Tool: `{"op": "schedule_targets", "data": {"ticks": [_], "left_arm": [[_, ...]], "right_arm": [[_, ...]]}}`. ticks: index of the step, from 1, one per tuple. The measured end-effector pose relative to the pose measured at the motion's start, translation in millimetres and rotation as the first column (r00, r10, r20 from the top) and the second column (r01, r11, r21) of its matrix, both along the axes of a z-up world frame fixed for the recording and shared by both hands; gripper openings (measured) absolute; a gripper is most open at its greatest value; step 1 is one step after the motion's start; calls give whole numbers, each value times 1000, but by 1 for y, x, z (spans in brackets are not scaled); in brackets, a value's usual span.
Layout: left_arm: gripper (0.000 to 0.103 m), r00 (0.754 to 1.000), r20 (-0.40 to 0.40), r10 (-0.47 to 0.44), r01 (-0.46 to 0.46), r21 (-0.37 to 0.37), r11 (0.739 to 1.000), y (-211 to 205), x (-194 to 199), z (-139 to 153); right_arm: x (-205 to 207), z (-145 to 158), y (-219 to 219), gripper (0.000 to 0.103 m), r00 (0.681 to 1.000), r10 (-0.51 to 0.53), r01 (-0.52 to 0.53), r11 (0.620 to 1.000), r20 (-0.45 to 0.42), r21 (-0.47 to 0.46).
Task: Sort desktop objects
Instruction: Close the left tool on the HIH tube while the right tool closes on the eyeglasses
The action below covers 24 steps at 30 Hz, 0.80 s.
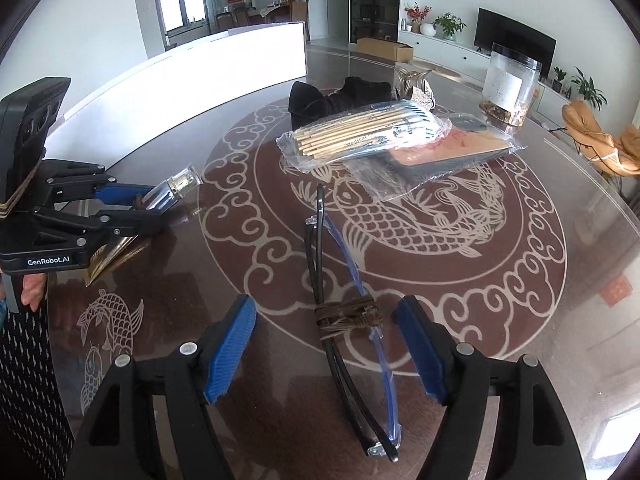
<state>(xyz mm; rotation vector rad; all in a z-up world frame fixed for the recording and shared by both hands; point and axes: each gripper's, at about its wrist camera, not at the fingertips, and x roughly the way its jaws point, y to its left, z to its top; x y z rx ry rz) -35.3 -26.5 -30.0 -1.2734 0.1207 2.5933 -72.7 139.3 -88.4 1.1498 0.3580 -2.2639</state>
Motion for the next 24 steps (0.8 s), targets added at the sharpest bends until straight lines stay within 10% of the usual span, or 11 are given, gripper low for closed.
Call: {"op": "schedule_targets", "data": {"ticks": [3, 5, 13, 24], "left_arm": [[48, 1000, -18, -11, 11, -16, 1000, 8, 0, -2], [69, 1000, -24, -9, 7, -75, 997, 16, 0, -3], [99, 996, 31, 86, -84, -58, 995, 1, -9, -8], [103, 995, 43, 92, -90, -55, 994, 0, -11, -10]], "right_arm": [[1, -5, -7, 103, 1000, 12, -12, 999, -6, 34], [0, -5, -6, 103, 1000, 7, -7, 999, 5, 32], [0, -6, -7, 103, 1000, 7, -7, 999, 5, 32], [0, -7, -7, 103, 1000, 7, -7, 999, 6, 32]]}}
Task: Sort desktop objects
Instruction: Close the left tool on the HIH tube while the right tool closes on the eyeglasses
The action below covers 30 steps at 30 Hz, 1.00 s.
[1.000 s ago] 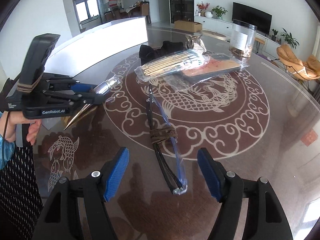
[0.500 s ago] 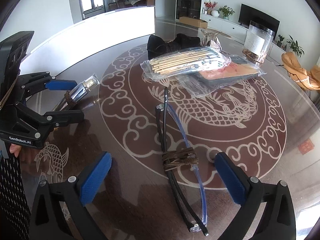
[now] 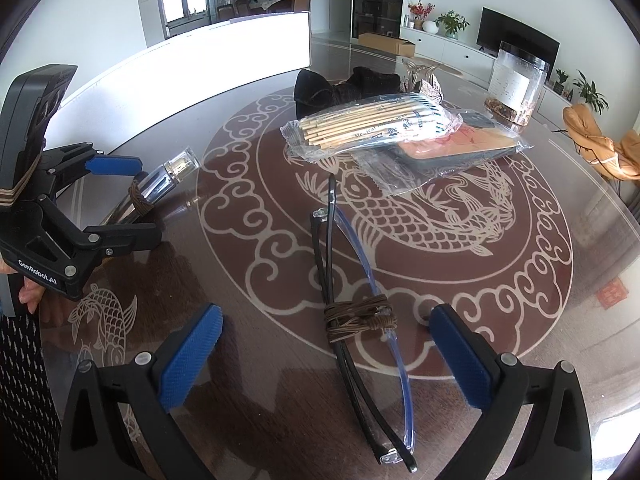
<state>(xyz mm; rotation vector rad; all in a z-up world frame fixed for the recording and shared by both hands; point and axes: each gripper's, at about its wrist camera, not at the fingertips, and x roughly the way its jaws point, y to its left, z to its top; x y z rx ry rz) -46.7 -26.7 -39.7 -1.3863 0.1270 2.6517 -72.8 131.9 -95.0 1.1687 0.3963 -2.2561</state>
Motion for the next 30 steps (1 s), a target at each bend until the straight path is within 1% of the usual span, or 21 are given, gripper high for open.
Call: {"op": "schedule_targets", "data": {"ticks": [12, 16, 17, 18, 19, 20, 21, 22, 23, 24, 26, 28, 29, 30], "left_arm": [[103, 1000, -2, 8, -8, -3, 1000, 0, 4, 0], [103, 1000, 0, -3, 3, -4, 1000, 2, 9, 1], [103, 1000, 0, -12, 12, -4, 1000, 3, 10, 1], [103, 1000, -1, -25, 25, -2, 1000, 5, 11, 1], [95, 999, -10, -43, 43, 1, 999, 7, 12, 3], [77, 998, -21, -64, 64, 4, 998, 9, 14, 5], [67, 996, -31, -86, 86, 5, 996, 11, 16, 7], [48, 994, -36, -103, 103, 6, 995, 13, 17, 9], [31, 993, -39, -114, 114, 7, 993, 14, 19, 10], [29, 991, -38, -126, 127, 24, 992, 14, 20, 11], [29, 990, -38, -136, 137, 39, 990, 13, 23, 12], [29, 988, -62, -141, 145, 52, 988, 12, 29, 18], [29, 986, -84, -143, 149, 65, 987, 10, 33, 23], [29, 984, -106, -141, 150, 86, 985, 7, 37, 29]], "right_arm": [[0, 0, -1, 103, 1000, 6, -6, 1000, 3, 7], [-11, 4, -8, 103, 993, 49, -58, 995, 104, 81], [-14, 4, -9, 102, 990, 56, -69, 993, 130, 101], [-16, 5, -11, 97, 987, 66, -83, 990, 149, 114], [-17, 7, -12, 93, 984, 79, -99, 988, 163, 121], [-18, 9, -13, 84, 981, 93, -116, 985, 171, 128], [-19, 11, -14, 71, 979, 102, -127, 983, 178, 132], [-20, 14, -14, 64, 978, 98, -125, 983, 185, 136], [-23, 16, -12, 45, 978, 82, -111, 983, 194, 143], [-26, 18, -10, 30, 977, 60, -91, 985, 203, 148], [-32, 19, -3, 30, 974, 16, -53, 986, 226, 156], [-30, 24, 4, 30, 979, -15, -21, 984, 202, 174], [-28, 29, 8, 30, 981, -25, -7, 987, 193, 161], [-26, 36, 13, 30, 982, -33, 9, 992, 185, 127]]}}
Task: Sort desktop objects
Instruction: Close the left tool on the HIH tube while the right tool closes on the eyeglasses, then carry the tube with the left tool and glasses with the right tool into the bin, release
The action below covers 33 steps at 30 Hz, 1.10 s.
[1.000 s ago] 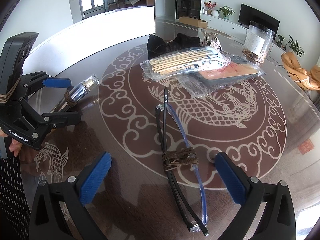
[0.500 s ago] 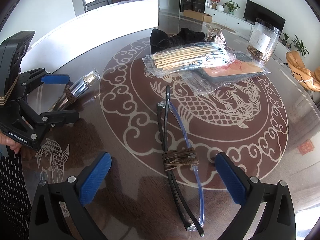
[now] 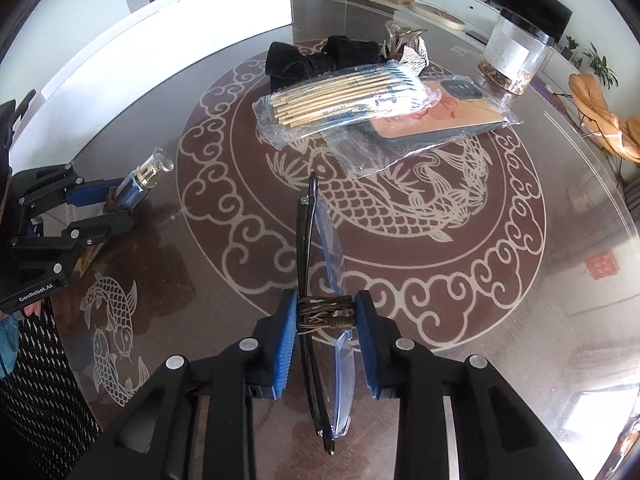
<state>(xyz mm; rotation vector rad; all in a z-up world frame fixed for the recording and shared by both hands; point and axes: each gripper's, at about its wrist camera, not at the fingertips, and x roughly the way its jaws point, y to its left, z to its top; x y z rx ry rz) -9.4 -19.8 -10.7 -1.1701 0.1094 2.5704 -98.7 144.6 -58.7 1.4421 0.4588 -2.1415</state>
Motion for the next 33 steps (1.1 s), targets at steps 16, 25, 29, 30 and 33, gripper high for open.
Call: {"op": "schedule_targets", "data": {"ticks": [16, 25, 29, 30, 33], "left_arm": [[29, 918, -193, 348, -292, 265, 919, -149, 61, 131], [29, 853, -108, 511, -496, 139, 857, -288, 49, 154], [29, 836, 16, 549, -548, 77, 833, -328, 23, 120], [29, 830, 47, 555, -557, 58, 828, -334, 16, 109], [30, 807, 113, 579, -583, 2, 812, -346, 1, 79]], "right_arm": [[-2, 115, -89, 30, 984, 60, -98, 967, -166, -235], [-10, 164, -289, 30, 950, 238, -305, 852, -204, -426], [-5, 131, -371, 30, 942, 306, -335, 838, -138, -431], [-4, 118, -387, 30, 942, 314, -334, 847, -117, -413], [-2, 82, -420, 32, 942, 325, -334, 882, -83, -331]]}}
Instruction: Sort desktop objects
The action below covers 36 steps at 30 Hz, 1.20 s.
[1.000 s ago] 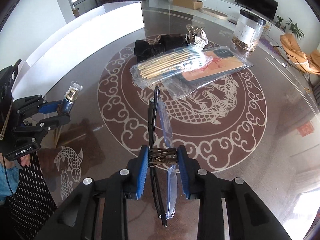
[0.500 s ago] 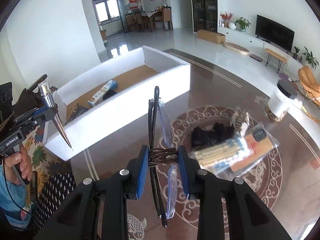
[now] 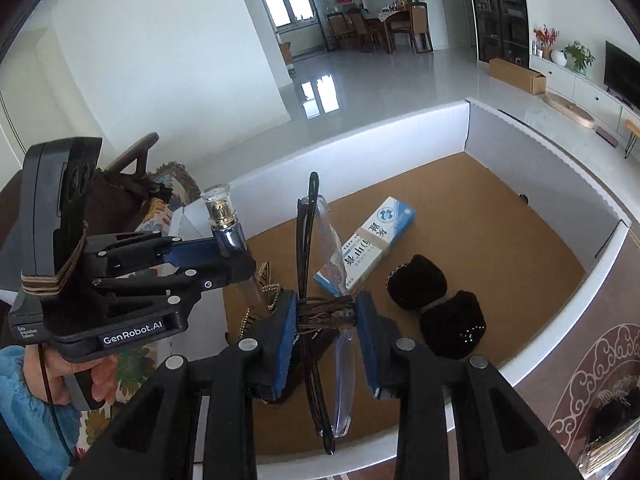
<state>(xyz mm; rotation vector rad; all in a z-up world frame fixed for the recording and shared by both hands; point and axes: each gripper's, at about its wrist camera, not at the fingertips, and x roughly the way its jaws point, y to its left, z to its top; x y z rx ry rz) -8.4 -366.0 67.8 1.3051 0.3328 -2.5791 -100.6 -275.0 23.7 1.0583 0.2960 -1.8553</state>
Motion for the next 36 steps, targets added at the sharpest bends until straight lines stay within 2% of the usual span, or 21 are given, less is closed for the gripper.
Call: {"op": "schedule_targets", "data": {"ticks": [2, 3, 4, 7, 9, 10, 12, 14, 15, 19, 20, 23, 26, 28, 31, 36], "left_arm": [[32, 998, 50, 41, -40, -18, 999, -3, -6, -14], [33, 996, 70, 53, -52, -9, 999, -5, -8, -21], [38, 995, 79, 63, -63, -3, 998, -6, -9, -26], [51, 993, 73, 89, -87, -39, 995, 2, -5, -30], [53, 995, 45, 87, -83, -78, 994, 13, 0, -23], [53, 997, 26, 75, -72, -90, 993, 21, 2, -18], [55, 999, -20, 45, -47, -107, 993, 44, 7, -2], [68, 997, -76, -6, -2, -110, 994, 73, 12, 18], [71, 994, -106, -39, 28, -108, 994, 92, 14, 26], [102, 956, -218, -197, 182, -87, 980, 176, 24, 49], [103, 944, -232, -236, 223, -80, 971, 199, 24, 49], [103, 927, -181, -329, 327, -44, 944, 256, 5, 25], [103, 930, -101, -352, 350, -45, 936, 297, -19, -19], [103, 931, -61, -359, 357, -36, 933, 315, -32, -48], [103, 933, -22, -360, 359, -37, 932, 330, -42, -79], [103, 927, -4, -376, 375, -78, 924, 344, -50, -95]], "right_arm": [[-3, -22, -9, 36, 1000, -8, 6, 998, 24, 67], [-6, -29, -11, 44, 999, -18, 14, 996, 41, 83], [-9, -33, -9, 47, 998, -33, 28, 996, 49, 83], [-17, -31, 13, 59, 995, -85, 84, 996, 45, 30], [-19, -18, 34, 67, 994, -109, 110, 994, 29, -24], [-18, -11, 48, 70, 993, -120, 120, 991, 15, -56], [-13, 3, 81, 84, 989, -148, 144, 983, -28, -113], [-6, 14, 122, 90, 978, -189, 175, 974, -87, -146], [-2, 14, 144, 91, 971, -210, 192, 970, -116, -151], [7, -7, 246, 91, 931, -318, 304, 947, -179, -101], [8, -16, 273, 91, 917, -356, 347, 935, -180, -81], [10, -49, 349, 91, 857, -476, 489, 872, -196, 20], [15, -78, 409, 91, 792, -576, 602, 793, -199, 100], [22, -91, 438, 91, 762, -618, 643, 757, -193, 112], [34, -99, 462, 91, 740, -642, 669, 736, -201, 110], [38, -105, 463, 91, 741, -644, 667, 739, -192, 98]]}}
